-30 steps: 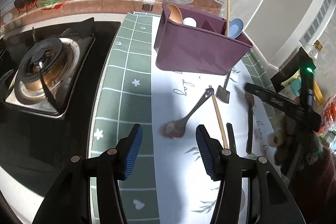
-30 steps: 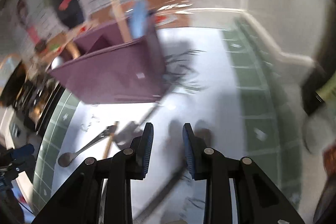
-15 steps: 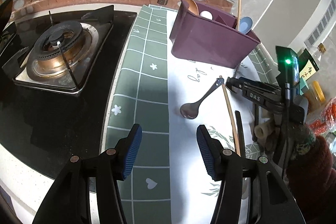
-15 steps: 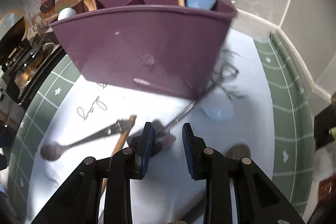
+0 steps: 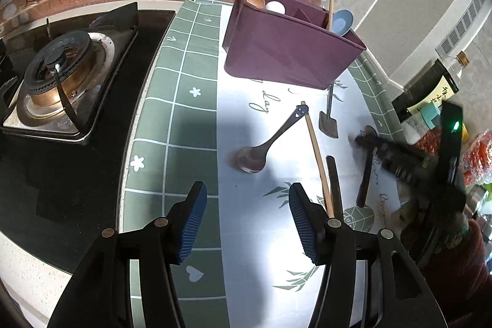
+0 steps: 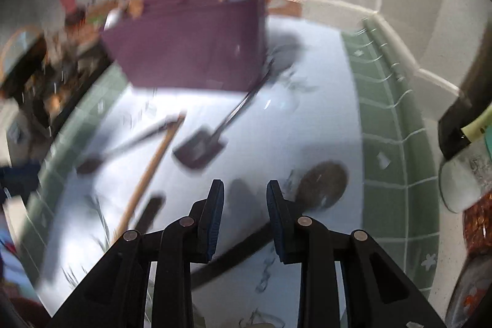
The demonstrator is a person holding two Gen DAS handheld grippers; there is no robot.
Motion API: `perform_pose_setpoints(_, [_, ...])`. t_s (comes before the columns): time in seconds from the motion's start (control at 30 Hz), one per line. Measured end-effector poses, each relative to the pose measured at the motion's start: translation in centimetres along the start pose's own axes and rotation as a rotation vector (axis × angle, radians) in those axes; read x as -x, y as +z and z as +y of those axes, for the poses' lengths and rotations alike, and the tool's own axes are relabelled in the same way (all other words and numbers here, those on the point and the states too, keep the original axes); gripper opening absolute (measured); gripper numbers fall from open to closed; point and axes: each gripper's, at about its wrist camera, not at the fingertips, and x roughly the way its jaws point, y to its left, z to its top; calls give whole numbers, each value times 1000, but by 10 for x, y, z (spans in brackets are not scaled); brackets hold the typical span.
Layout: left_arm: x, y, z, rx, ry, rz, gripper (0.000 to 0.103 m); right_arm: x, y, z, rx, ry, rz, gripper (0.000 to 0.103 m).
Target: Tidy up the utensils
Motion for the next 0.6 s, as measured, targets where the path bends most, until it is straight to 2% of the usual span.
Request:
perform_pose_setpoints(0.13, [-3, -1, 3, 9, 4, 12, 57, -14, 31, -17, -85, -21, -44, 27])
perform_pose_setpoints(0.33, [4, -3, 9, 9, 22, 13, 57, -55, 72, -14, 52, -87, -35, 26])
perform_pose_setpoints(0.47, [5, -7, 19, 34, 41, 20, 57, -71, 84, -25, 48, -34, -14, 26])
perform_pose_setpoints(0.6, [4, -8, 28, 59, 51, 27, 57, -70, 79, -28, 22, 30, 11, 23])
